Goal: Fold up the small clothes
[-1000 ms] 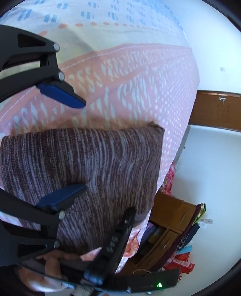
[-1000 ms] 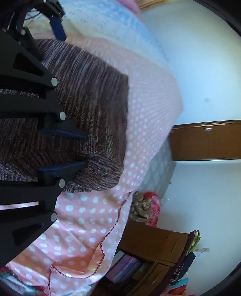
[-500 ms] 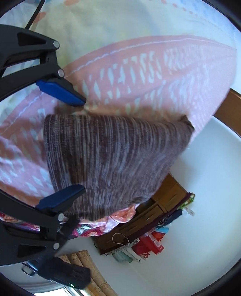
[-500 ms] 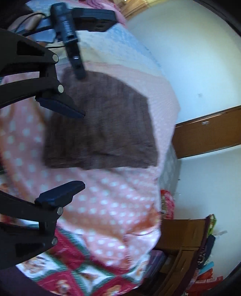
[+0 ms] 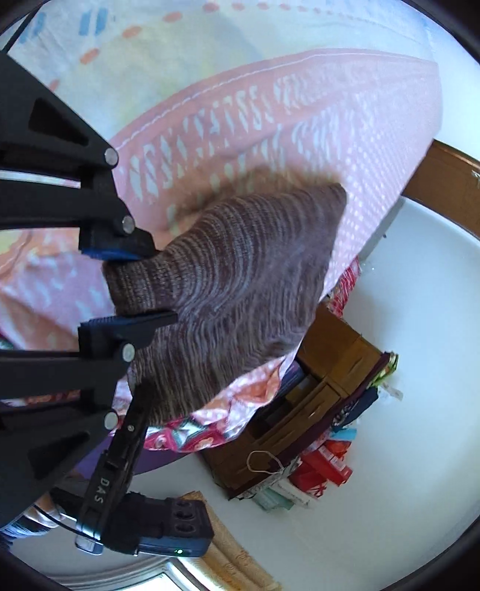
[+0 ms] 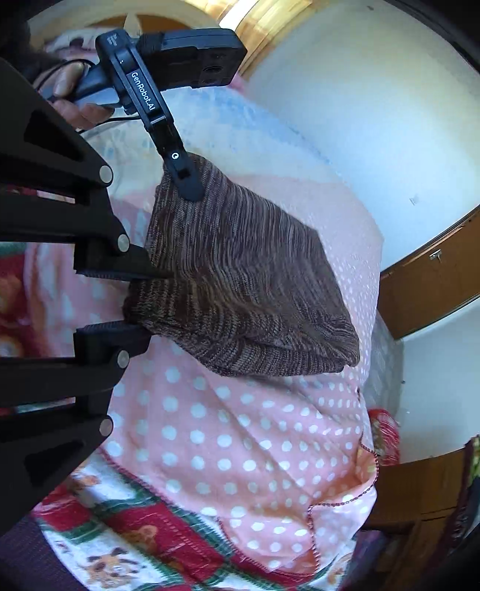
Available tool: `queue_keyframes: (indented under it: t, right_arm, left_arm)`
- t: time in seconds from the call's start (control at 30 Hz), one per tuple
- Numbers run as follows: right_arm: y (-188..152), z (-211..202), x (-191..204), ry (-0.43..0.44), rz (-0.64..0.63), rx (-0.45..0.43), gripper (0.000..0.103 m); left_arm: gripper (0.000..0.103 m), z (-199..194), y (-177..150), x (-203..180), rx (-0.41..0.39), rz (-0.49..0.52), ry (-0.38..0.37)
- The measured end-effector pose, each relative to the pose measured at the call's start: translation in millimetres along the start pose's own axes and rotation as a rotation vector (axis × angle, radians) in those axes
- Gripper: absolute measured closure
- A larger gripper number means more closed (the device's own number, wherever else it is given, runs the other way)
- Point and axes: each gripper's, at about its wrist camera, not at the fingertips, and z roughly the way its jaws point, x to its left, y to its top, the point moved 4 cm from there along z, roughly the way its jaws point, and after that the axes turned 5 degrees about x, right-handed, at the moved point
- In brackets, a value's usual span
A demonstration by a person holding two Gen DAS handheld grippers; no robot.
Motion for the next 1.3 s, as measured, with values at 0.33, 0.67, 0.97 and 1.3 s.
queue_keyframes:
  t: [0.33,0.67,0.97,1.3]
  right_arm:
    - [-28,21,-7,-0.158,-0.06,0.077,0.078]
    - [-10,-68,36,-0.292,-0.16,-0.277,0.052]
    - [-1,-84,90,-0.31,-0.235,-0.453,0.04]
    - [-52,-129,80,-0.363,-0.304,-0.474,0.037]
  left_arm:
    - [0.06,18,-25,16,0.036,0.049,0.214]
    - [0.014,-40,-19,-7,-0.189,0.142,0.455]
    - [0.0,-101,-26,-19,-0.394,0.19,0.682]
    - [0.0,-112,-41,-46,-0.379,0.147,0.701]
